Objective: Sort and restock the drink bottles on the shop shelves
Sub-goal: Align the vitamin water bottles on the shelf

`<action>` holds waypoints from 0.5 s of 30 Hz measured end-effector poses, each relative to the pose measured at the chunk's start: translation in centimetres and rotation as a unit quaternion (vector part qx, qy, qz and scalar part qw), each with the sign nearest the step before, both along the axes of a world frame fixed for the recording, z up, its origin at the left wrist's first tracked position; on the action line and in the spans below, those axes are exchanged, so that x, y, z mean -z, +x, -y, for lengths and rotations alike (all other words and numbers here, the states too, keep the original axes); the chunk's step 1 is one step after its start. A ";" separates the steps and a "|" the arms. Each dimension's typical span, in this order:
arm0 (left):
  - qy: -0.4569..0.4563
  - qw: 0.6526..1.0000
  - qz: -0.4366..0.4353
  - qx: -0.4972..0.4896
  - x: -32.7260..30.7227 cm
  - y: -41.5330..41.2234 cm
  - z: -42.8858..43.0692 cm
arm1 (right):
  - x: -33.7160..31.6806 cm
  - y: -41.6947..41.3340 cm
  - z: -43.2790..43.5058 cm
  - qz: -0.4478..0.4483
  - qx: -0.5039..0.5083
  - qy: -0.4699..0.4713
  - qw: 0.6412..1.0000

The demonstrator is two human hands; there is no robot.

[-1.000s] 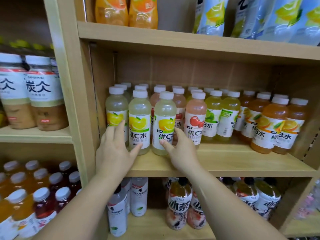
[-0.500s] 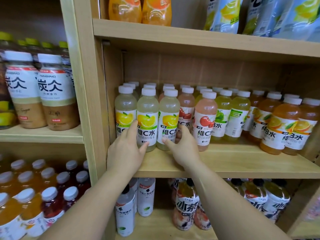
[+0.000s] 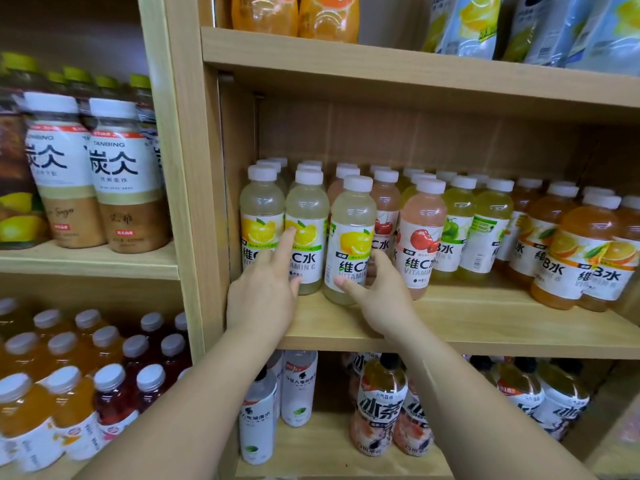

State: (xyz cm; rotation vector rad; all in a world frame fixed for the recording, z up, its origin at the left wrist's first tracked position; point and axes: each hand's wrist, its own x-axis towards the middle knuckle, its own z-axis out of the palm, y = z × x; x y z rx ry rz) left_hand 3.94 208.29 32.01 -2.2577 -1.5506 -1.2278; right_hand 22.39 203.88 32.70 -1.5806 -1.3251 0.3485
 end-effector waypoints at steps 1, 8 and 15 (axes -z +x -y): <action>-0.005 1.000 -0.006 -0.002 0.0 0.0 0.0 | 0.0 0.1 0.3 -0.002 -0.005 0.004 1.000; 0.013 0.985 0.126 0.120 0.8 -1.4 1.6 | 0.6 -0.4 2.2 -0.006 -0.036 0.017 0.999; 0.070 0.961 0.196 0.184 2.2 -3.6 4.5 | 0.7 -5.2 1.0 -0.007 -0.088 0.041 0.995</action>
